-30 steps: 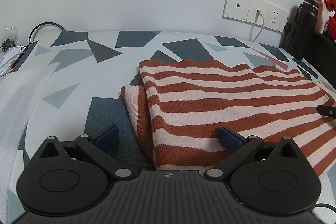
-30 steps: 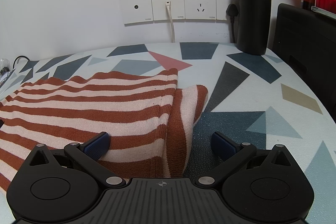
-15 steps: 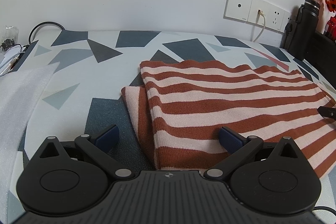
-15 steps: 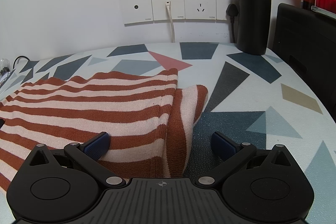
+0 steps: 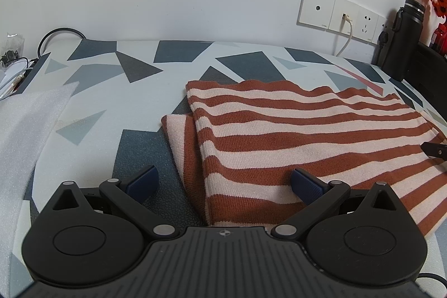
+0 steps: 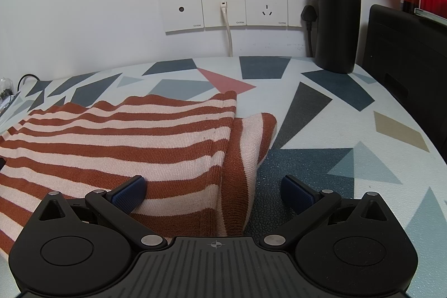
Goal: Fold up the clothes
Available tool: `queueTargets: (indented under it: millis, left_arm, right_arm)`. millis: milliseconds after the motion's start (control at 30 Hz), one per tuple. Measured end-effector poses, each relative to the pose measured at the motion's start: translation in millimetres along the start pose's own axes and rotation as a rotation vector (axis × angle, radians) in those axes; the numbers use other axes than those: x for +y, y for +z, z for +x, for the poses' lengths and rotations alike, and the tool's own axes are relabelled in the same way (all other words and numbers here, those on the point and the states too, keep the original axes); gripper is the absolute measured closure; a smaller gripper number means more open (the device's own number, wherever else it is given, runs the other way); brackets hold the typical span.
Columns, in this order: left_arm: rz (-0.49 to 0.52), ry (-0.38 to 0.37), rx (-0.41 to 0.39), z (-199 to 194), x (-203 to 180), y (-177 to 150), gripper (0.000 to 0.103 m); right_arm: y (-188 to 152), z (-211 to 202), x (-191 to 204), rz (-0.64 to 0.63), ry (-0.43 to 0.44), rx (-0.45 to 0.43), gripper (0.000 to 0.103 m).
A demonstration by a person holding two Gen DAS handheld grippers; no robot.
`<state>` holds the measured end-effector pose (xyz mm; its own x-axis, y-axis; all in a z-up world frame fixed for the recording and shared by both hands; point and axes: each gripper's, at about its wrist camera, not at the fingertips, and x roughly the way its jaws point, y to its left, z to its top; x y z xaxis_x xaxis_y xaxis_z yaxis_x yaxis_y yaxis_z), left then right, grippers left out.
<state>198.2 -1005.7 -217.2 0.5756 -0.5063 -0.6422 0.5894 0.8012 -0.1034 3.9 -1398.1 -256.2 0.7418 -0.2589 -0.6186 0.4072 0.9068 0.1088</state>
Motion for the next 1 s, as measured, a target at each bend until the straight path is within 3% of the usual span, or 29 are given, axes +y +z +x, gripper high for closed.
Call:
queueTargets:
  millis: [833, 1000]
  left_arm:
    - [-0.015, 0.042, -0.01, 3.1, -4.6, 1.0, 0.0]
    - [-0.003, 0.029, 0.023, 2.3, -3.7, 4.2, 0.0]
  right_arm:
    - [0.3, -0.4, -0.1, -0.001, -0.007, 0.003, 0.001]
    - [7.2, 1.1, 3.5, 0.025, -0.04, 0.057, 0.001]
